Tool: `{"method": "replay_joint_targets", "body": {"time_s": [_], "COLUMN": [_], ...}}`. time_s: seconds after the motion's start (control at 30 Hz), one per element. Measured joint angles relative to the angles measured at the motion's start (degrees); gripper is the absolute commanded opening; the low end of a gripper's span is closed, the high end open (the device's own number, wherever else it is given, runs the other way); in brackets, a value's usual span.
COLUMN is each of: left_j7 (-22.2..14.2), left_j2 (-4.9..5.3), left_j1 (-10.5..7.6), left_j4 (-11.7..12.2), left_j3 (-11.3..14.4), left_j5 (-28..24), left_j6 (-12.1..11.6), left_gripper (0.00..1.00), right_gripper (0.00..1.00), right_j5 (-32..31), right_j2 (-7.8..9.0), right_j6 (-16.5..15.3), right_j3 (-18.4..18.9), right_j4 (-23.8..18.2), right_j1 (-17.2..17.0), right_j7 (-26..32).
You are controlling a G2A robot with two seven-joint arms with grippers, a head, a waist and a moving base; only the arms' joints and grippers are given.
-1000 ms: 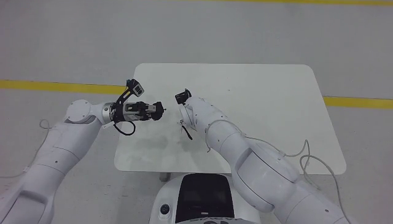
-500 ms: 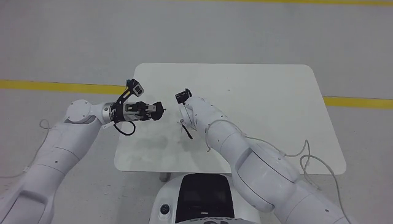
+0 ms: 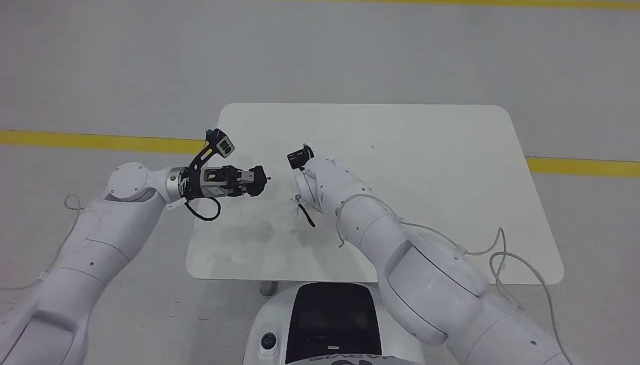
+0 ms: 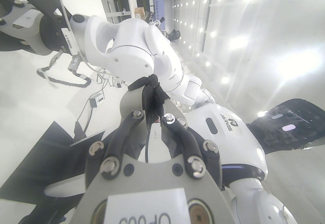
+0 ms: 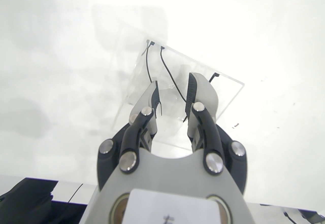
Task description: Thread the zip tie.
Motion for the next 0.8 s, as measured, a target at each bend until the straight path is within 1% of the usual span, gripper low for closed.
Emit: {"method": "replay_joint_targets", "body": {"time_s": [0.13, 0.33, 0.47, 0.8], "left_j7": [0.0, 0.0, 0.0, 0.0], "left_j2": [0.0, 0.0, 0.0, 0.0], "left_j1": [0.0, 0.0, 0.0, 0.0], "left_j4": [0.0, 0.0, 0.0, 0.0], "left_j3": [0.0, 0.0, 0.0, 0.0], "left_j5": [0.0, 0.0, 0.0, 0.0], "left_j6": [0.0, 0.0, 0.0, 0.0], "left_gripper": [0.0, 0.0, 0.0, 0.0], "right_gripper": [0.23, 0.08, 0.0, 0.0], "right_j5": [0.1, 0.1, -0.1, -0.4], "right_j2": [0.08, 0.16, 0.16, 0.1], "right_j6": [-0.2, -0.3, -0.2, 0.6], "right_j3": [0.2, 0.3, 0.3, 0.4], "right_j4": [0.1, 0.0, -0.2, -0.5], "right_j1": [0.0, -0.1, -0.2, -0.3], "right_j7": [0.3, 0.7, 0.7, 0.6]}}
